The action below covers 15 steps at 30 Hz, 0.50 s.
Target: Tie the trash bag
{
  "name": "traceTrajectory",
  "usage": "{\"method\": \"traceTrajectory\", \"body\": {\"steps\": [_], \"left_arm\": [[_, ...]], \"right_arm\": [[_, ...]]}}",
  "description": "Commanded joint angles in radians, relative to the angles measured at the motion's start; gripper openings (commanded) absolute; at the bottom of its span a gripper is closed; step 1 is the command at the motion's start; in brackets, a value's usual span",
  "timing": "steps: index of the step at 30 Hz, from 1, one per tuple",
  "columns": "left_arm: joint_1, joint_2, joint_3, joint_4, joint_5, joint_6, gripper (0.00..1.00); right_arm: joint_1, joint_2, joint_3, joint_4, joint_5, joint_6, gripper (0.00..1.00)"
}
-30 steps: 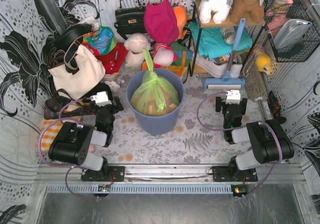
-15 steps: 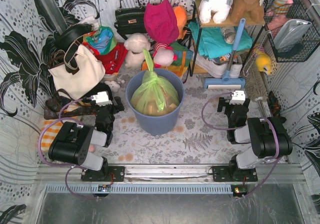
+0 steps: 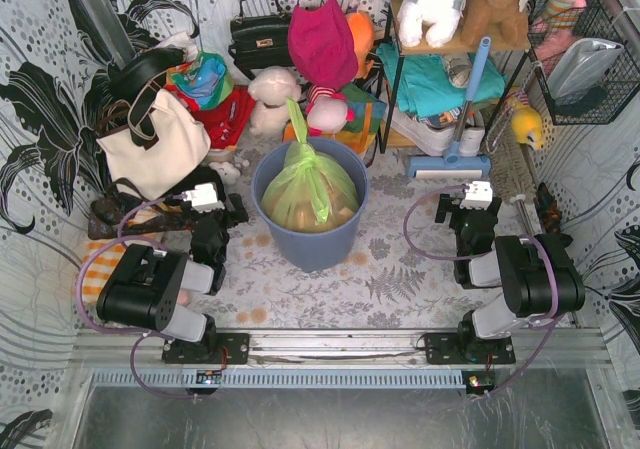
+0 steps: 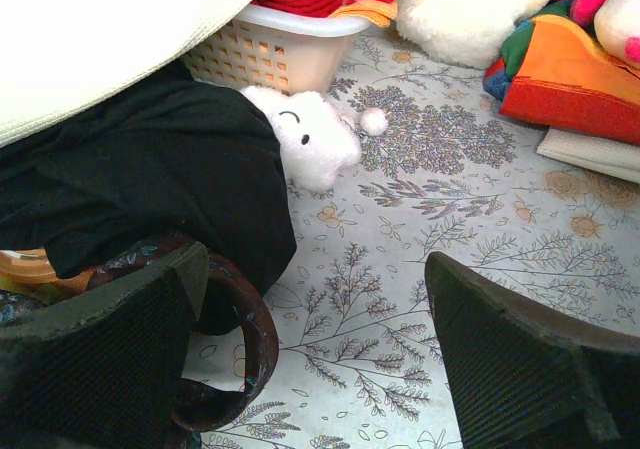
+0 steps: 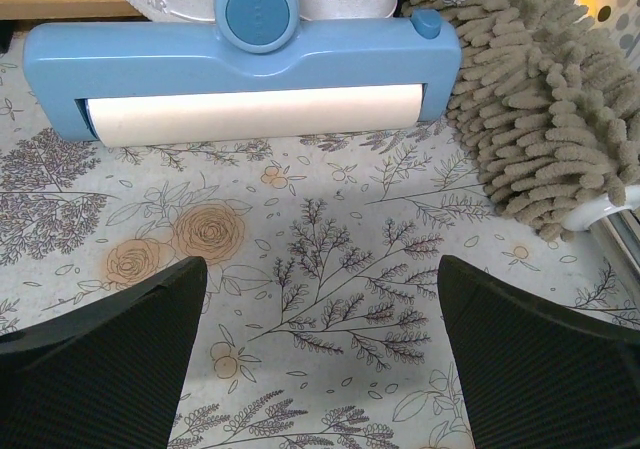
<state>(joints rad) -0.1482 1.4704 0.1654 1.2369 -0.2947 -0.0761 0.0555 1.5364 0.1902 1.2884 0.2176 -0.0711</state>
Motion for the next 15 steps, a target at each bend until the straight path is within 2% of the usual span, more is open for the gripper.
{"method": "traceTrajectory", "body": {"steps": [1, 15], "left_arm": [[0.008, -0.002, 0.004, 0.058, 0.005, 0.012, 0.98], [0.009, -0.003, 0.004, 0.055, 0.005, 0.012, 0.98]], "right_arm": [[-0.003, 0.007, -0.007, 0.051, 0.012, 0.016, 0.97], [-0.003, 0.007, -0.007, 0.051, 0.012, 0.017, 0.97]]}}
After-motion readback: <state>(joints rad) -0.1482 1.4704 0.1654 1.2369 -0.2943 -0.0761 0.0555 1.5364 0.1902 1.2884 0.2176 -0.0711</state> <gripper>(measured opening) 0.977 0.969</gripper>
